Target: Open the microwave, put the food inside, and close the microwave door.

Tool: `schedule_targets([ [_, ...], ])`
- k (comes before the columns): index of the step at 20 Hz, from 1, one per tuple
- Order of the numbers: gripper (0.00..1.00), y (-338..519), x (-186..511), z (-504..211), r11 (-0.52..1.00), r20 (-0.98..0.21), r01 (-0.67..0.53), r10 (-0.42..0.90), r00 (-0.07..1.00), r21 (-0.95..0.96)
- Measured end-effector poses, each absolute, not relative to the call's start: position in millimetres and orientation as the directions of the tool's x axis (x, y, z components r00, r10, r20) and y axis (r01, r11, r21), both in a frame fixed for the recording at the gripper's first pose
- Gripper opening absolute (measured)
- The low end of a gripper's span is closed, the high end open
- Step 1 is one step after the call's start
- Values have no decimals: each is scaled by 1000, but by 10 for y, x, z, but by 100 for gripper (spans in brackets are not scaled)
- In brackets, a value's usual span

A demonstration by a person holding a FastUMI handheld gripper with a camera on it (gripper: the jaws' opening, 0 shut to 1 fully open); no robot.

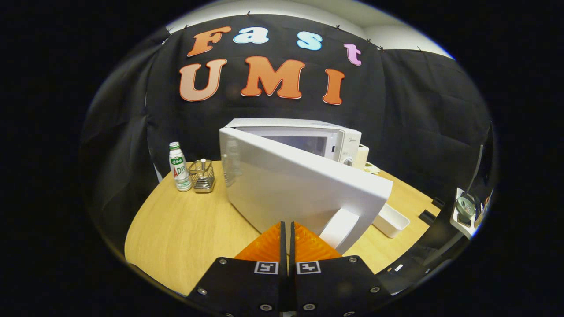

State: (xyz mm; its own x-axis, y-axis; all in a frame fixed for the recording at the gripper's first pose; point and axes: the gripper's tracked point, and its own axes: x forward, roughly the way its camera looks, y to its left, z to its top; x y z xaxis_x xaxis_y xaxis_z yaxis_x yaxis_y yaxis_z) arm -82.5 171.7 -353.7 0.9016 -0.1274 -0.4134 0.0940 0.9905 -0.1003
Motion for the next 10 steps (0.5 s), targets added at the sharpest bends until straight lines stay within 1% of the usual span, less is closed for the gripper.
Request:
schedule_targets([
  [5, 1, 1268, -306, -3555, 988, -378, 83, -126, 917, -127],
  [10, 1, 1045, 265, -3557, 993, -356, 59, -91, 930, -101],
])
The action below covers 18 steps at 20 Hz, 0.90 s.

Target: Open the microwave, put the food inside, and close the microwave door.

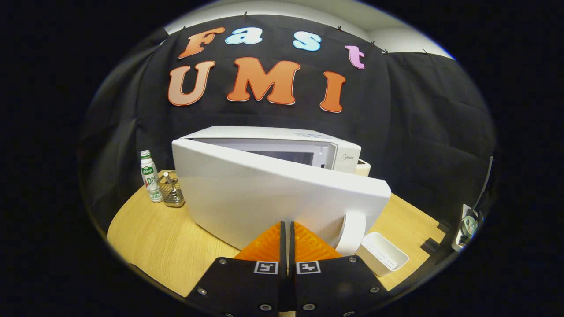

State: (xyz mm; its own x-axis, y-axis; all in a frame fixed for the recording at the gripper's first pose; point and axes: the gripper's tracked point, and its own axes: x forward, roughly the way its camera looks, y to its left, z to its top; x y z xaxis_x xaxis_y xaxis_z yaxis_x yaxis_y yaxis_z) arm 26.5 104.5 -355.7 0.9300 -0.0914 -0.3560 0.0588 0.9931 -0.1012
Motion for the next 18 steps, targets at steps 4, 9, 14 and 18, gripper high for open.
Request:
schedule_targets([
  [4, 1, 872, 714, -3578, 994, -338, 47, -77, 938, -95],
  [9, 0, 748, 1236, -3632, 993, -315, 26, -60, 947, -111],
  [14, 1, 715, 1536, -3748, 988, -317, -15, -34, 948, -153],
  [18, 1, 692, 1669, -3826, 994, -360, -56, 18, 933, -98],
])
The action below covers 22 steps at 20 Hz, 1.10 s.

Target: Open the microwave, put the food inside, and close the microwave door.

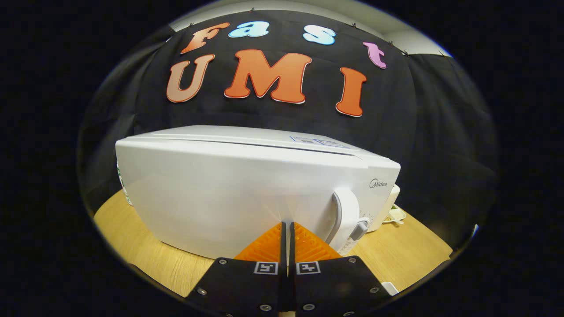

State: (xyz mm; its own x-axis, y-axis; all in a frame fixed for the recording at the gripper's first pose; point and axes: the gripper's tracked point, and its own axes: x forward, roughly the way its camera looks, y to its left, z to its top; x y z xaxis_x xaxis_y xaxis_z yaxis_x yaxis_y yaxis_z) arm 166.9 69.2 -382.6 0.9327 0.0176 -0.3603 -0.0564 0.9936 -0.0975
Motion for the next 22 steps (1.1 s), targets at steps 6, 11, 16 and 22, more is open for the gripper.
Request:
schedule_targets([
  [6, 1, 688, 1524, -3690, 995, -364, -75, 46, 930, -66],
  [11, 1, 573, 1352, -3009, 992, -341, -113, 87, 936, -58],
  [16, 3, 164, 1262, -1878, 993, -269, -115, 109, 957, -9],
  [22, 57, -325, 1116, -704, 988, -162, -128, 113, 980, -87],
])
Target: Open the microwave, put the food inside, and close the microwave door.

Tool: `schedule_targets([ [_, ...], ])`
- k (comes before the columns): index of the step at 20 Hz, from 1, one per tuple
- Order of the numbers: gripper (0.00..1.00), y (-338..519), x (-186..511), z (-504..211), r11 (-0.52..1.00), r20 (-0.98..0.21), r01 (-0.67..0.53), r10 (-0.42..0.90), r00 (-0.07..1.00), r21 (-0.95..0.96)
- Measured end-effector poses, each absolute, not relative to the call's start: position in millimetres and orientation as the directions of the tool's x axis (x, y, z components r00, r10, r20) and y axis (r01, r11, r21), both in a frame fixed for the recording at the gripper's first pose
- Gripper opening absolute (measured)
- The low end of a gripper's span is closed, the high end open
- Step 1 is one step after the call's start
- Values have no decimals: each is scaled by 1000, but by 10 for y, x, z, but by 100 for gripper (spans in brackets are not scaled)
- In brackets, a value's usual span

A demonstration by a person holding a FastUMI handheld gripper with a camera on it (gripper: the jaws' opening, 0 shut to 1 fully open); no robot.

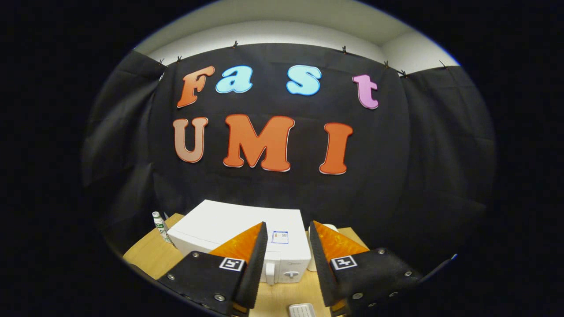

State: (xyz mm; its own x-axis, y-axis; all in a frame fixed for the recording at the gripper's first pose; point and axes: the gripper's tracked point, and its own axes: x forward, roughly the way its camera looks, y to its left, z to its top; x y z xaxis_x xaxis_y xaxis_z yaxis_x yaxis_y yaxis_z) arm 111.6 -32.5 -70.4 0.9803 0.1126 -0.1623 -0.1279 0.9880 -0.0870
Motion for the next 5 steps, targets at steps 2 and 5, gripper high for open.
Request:
schedule_targets([
  [2, 75, -391, 973, -453, 989, -136, -129, 120, 983, -65],
  [5, 95, -458, 797, -181, 993, -106, -114, 115, 988, 16],
])
